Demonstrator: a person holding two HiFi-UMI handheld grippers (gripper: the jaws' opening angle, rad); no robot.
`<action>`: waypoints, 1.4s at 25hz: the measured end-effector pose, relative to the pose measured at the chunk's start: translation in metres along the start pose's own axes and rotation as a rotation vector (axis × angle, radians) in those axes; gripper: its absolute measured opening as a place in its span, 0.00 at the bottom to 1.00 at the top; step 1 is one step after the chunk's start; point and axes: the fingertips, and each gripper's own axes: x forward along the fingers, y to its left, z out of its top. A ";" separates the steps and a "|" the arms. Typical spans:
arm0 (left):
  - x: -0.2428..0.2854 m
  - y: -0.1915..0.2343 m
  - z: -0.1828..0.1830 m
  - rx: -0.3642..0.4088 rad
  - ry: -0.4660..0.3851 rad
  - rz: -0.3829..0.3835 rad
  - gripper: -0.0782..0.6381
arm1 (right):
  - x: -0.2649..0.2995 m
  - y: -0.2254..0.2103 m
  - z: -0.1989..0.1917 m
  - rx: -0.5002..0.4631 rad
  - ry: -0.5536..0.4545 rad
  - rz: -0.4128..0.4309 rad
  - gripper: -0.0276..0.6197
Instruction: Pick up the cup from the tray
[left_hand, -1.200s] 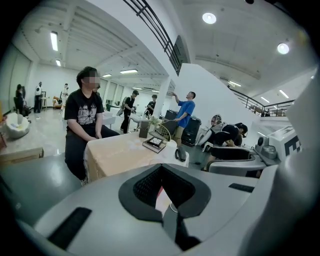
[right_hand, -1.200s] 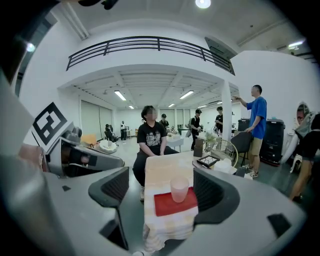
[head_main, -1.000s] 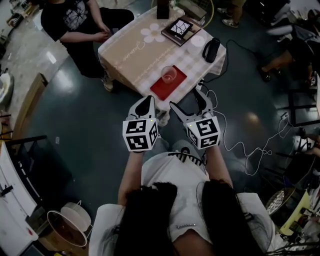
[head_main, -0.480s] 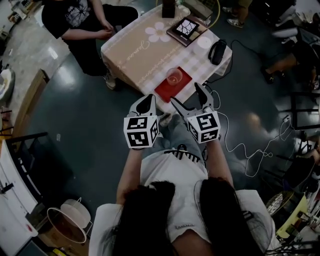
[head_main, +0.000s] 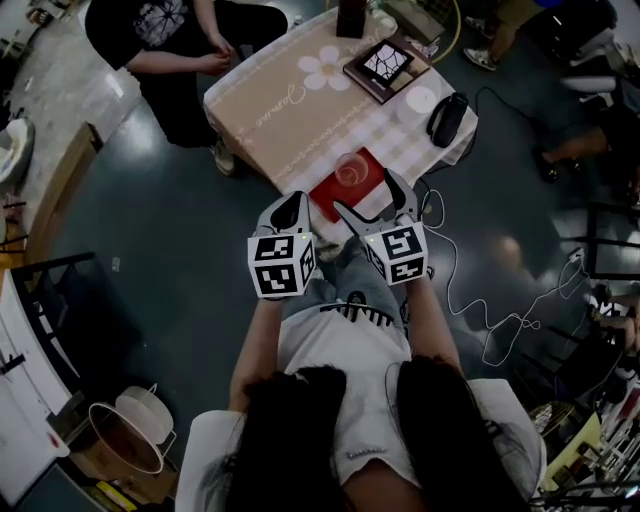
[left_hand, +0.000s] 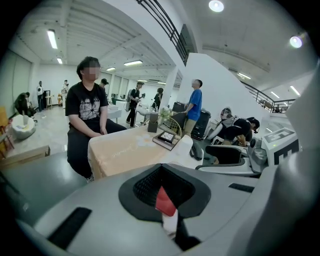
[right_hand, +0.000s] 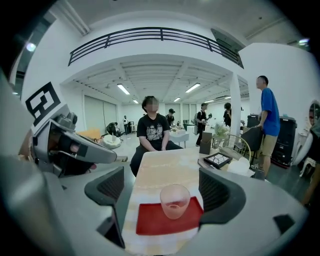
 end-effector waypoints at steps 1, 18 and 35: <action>0.003 0.001 -0.001 -0.001 0.007 0.004 0.12 | 0.004 -0.001 -0.001 0.006 -0.002 0.008 0.73; 0.054 0.019 -0.002 -0.057 0.097 0.062 0.12 | 0.079 -0.025 -0.043 -0.011 0.106 0.087 0.75; 0.076 0.023 -0.020 -0.070 0.144 0.058 0.12 | 0.111 -0.025 -0.084 0.009 0.144 0.125 0.74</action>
